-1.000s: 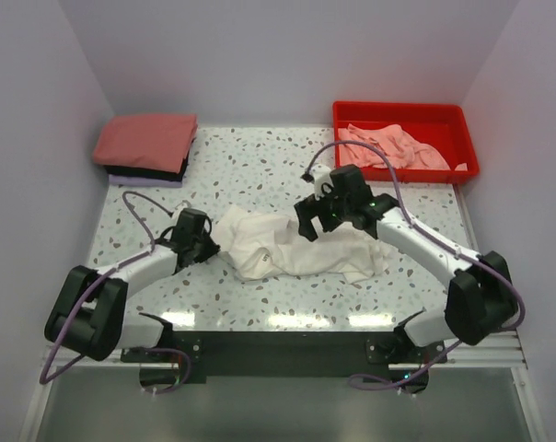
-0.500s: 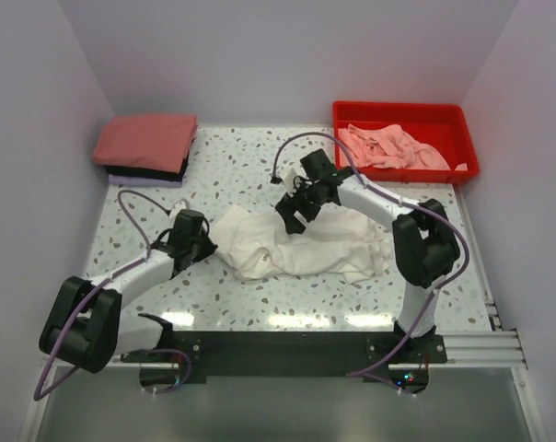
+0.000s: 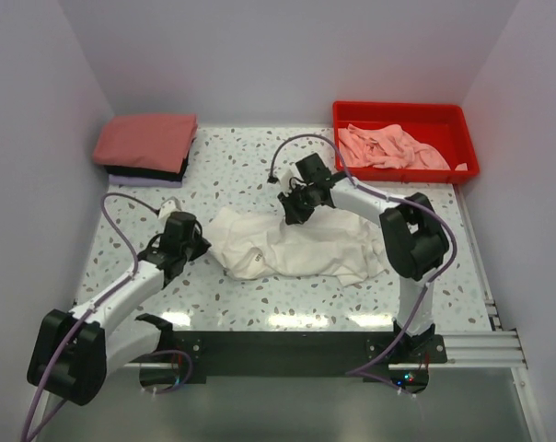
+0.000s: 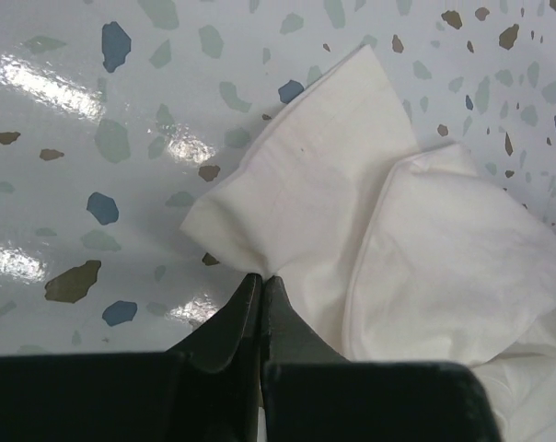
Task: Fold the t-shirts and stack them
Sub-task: Flatten the tshirt out
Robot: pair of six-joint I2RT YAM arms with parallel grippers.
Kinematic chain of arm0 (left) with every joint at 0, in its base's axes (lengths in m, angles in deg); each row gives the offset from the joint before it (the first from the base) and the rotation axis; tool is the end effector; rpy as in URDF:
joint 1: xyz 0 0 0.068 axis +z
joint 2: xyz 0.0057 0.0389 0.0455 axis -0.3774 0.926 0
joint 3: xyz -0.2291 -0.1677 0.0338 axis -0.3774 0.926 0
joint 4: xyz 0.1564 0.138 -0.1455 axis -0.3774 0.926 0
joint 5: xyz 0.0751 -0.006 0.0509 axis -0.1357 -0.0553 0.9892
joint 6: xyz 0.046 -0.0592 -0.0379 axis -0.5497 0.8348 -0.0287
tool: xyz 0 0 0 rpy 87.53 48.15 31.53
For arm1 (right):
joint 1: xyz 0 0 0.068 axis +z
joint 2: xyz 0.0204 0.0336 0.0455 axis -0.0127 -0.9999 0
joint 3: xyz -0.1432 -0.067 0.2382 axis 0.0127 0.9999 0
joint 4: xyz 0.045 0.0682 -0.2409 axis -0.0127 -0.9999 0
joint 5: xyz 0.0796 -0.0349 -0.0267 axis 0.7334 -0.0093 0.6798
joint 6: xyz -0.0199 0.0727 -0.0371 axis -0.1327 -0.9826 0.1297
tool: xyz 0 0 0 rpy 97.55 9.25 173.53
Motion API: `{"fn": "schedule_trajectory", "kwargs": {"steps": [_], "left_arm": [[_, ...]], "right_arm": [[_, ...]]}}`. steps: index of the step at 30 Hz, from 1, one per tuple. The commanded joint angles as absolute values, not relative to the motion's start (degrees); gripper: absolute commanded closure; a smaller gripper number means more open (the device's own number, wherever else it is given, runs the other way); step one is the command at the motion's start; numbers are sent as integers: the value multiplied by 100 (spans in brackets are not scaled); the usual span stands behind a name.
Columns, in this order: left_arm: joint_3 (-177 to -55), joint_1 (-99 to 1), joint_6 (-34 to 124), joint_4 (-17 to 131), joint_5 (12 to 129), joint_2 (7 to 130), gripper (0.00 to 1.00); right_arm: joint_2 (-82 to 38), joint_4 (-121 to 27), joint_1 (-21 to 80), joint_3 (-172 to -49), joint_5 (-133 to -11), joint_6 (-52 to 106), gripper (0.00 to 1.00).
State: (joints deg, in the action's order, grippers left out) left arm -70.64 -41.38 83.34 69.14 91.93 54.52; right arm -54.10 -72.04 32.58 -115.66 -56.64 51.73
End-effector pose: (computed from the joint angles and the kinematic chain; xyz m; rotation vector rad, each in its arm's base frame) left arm 0.2142 -0.0568 0.1701 -0.7279 2.2313 -0.3311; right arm 0.3569 0.2557 0.1729 -1.2152 2.2645 0.6132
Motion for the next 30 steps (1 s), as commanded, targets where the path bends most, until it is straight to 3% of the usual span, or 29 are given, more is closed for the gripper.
{"fn": "schedule_trajectory", "kwargs": {"steps": [1,8,18,25,30], "left_arm": [[-7072,-4125,8260,7155,9556,5085,100],[-7440,-4125,8295,7568,9898,4408,100],[-8890,-4125,8260,8254,10787,3265,100],[-10279,-4125,7839,8096,10928,2439,100],[-11421,-4125,7452,7701,10147,2289,100]], "right_arm": [[-4828,-6316,3272,-11298,-6004,4653,100],[-3572,-5534,3272,-10727,-6923,3967,100],[-1436,-6051,3281,-10744,-7894,3430,100],[-223,-6842,3272,-11630,-7727,3237,100],[138,-7510,3281,-12754,-6980,3131,100]]}}
